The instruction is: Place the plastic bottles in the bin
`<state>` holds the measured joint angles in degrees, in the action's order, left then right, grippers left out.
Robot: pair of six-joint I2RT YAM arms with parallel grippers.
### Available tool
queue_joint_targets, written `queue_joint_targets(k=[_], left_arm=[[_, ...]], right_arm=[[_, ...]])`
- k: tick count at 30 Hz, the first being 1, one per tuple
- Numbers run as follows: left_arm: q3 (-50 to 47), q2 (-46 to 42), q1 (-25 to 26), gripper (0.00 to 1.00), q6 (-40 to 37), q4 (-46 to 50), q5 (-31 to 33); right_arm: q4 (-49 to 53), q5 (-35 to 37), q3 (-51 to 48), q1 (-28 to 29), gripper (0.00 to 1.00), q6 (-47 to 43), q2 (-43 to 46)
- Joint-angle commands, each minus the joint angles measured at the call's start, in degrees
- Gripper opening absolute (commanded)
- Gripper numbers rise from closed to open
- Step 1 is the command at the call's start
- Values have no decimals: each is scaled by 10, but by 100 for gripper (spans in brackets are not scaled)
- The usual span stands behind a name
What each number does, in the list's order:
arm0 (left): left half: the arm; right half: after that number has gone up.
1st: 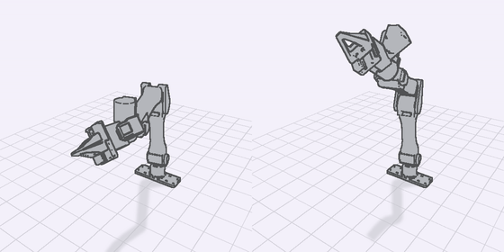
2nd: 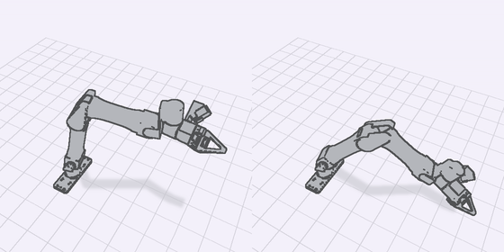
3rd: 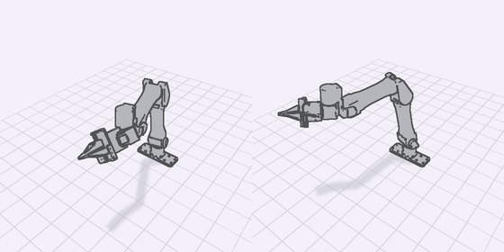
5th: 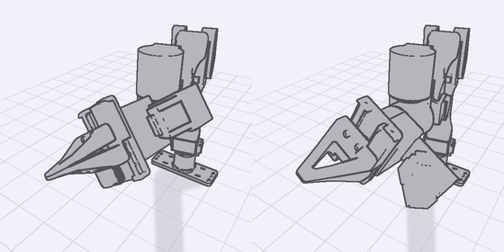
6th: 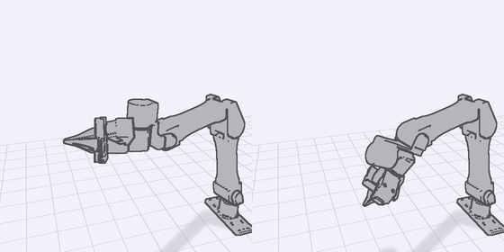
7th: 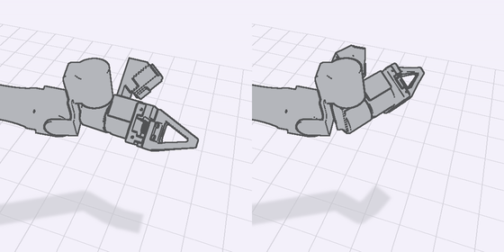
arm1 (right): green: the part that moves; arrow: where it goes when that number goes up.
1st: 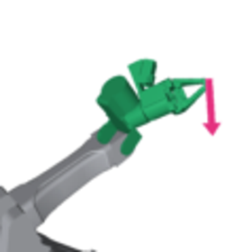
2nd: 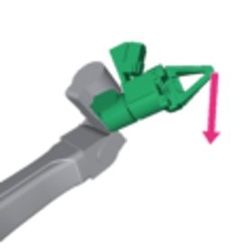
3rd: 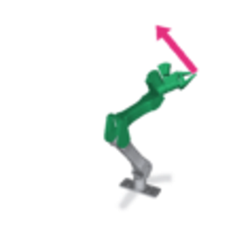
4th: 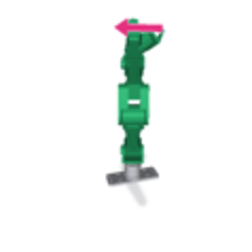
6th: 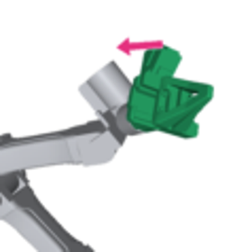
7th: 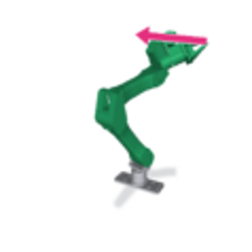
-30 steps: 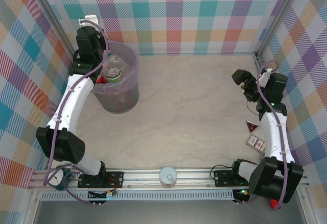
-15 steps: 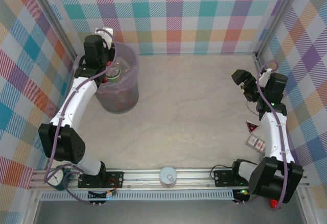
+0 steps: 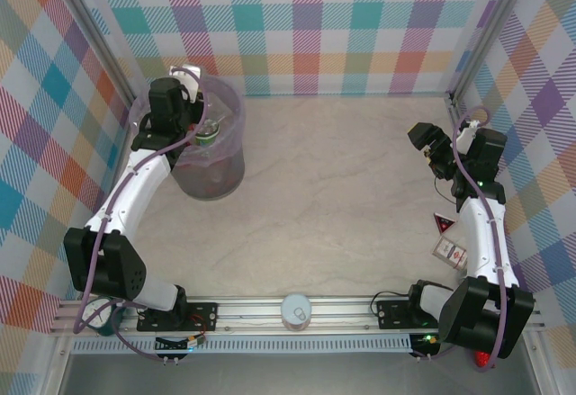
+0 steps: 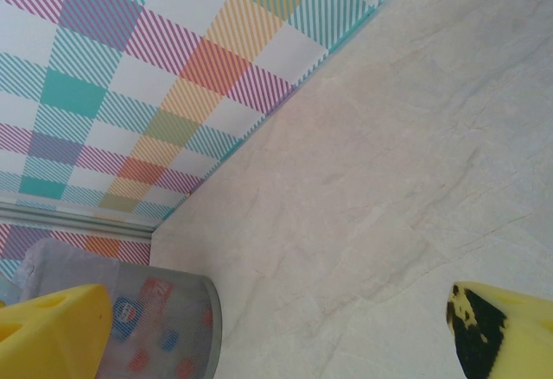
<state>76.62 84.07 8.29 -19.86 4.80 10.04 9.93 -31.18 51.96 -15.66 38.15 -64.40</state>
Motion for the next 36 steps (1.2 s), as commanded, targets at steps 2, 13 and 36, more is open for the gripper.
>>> queue_joint_targets(k=[2,13,36], left_arm=[[-10,12,-4,36,41,62,-31],[61,-29,-2,82,99,93,-59],[264,106,-3,60,183,209,5]], right_arm=[[-16,-14,13,3,99,-3,0],[-24,-17,12,4,99,2,-5],[-15,-10,20,19,99,-2,2]])
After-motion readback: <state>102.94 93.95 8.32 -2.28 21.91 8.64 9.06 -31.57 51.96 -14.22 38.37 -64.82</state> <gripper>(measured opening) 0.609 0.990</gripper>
